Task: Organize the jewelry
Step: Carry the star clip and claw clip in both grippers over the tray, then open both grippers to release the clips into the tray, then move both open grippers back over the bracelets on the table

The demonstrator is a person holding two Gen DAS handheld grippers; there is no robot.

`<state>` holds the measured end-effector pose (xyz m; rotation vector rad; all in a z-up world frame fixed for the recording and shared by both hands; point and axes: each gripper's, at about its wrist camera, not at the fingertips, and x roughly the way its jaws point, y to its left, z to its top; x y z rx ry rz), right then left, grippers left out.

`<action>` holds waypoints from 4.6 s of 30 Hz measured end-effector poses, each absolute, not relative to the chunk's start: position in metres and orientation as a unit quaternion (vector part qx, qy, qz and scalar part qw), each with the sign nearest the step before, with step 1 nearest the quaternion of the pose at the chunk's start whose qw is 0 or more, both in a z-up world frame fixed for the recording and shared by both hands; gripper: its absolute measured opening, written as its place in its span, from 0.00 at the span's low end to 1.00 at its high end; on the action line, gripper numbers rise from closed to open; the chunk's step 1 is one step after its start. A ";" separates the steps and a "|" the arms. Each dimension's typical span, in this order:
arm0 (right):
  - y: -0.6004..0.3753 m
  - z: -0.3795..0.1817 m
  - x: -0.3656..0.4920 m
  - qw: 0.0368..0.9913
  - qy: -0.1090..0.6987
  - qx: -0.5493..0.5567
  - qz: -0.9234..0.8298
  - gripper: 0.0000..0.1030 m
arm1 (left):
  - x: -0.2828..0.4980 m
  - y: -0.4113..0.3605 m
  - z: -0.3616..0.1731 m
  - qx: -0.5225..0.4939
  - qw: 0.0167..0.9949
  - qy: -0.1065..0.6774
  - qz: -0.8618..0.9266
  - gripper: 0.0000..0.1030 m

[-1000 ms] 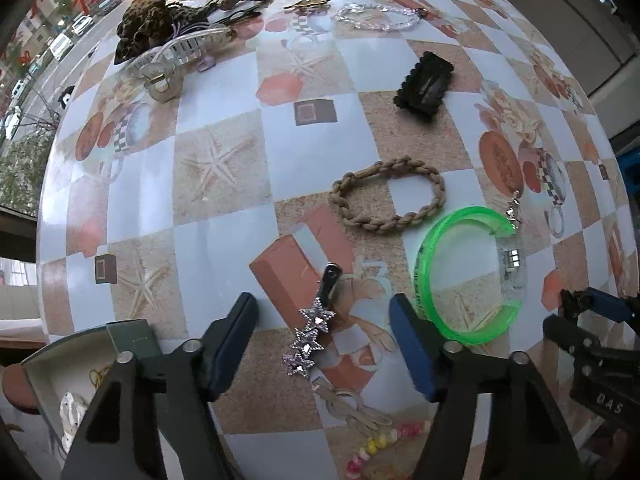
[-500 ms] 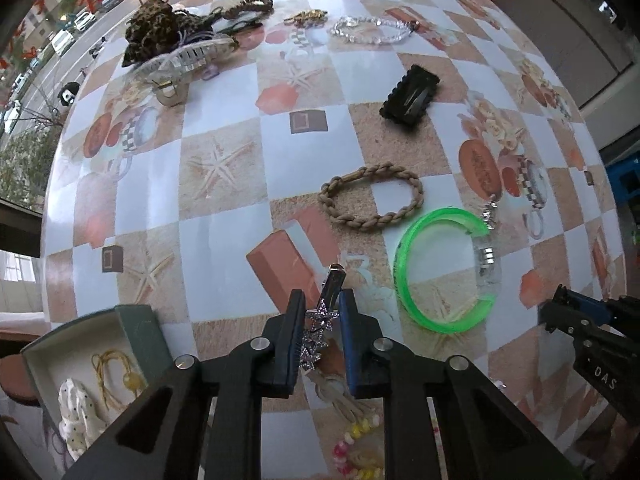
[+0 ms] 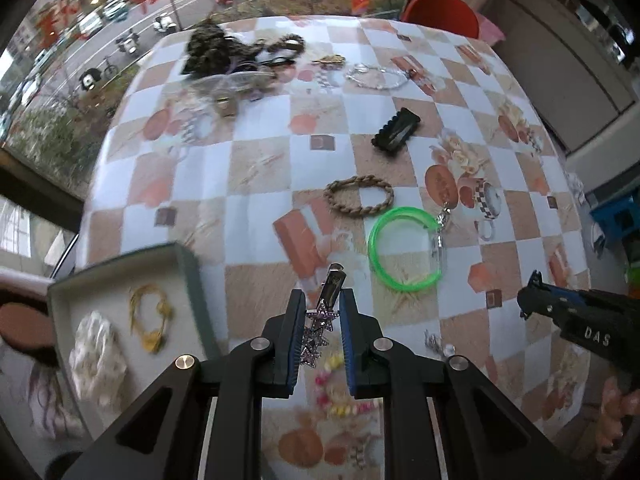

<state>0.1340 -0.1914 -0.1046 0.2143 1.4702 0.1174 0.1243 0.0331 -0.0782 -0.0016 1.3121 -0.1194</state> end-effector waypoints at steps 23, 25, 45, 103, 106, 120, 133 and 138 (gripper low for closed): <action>-0.073 -0.083 0.098 0.734 0.662 0.082 0.128 0.25 | 0.042 0.162 -0.069 -0.073 0.782 0.619 -0.004 0.21; -0.048 -0.083 0.096 0.732 0.662 0.074 0.144 0.25 | 0.033 0.180 -0.073 -0.077 0.779 0.622 0.003 0.21; 0.120 -0.155 0.099 0.656 0.723 0.023 0.216 0.25 | 0.021 0.256 -0.150 -0.096 0.743 0.658 0.074 0.21; 0.010 -0.088 0.100 0.721 0.667 0.112 0.151 0.80 | 0.040 0.190 -0.097 0.012 0.770 0.634 0.065 1.00; -0.016 -0.092 0.094 0.720 0.670 0.128 0.127 0.80 | 0.041 0.180 -0.096 0.024 0.771 0.634 0.058 1.00; -0.116 -0.109 0.073 0.710 0.680 0.181 0.039 0.81 | 0.070 0.111 -0.078 0.061 0.781 0.621 0.015 1.00; -0.153 -0.120 0.097 0.712 0.678 0.185 0.003 0.81 | 0.134 0.073 -0.083 0.039 0.778 0.627 0.002 1.00; -0.152 -0.125 0.113 0.715 0.677 0.177 -0.005 0.81 | 0.164 0.056 -0.093 0.038 0.778 0.627 -0.007 1.00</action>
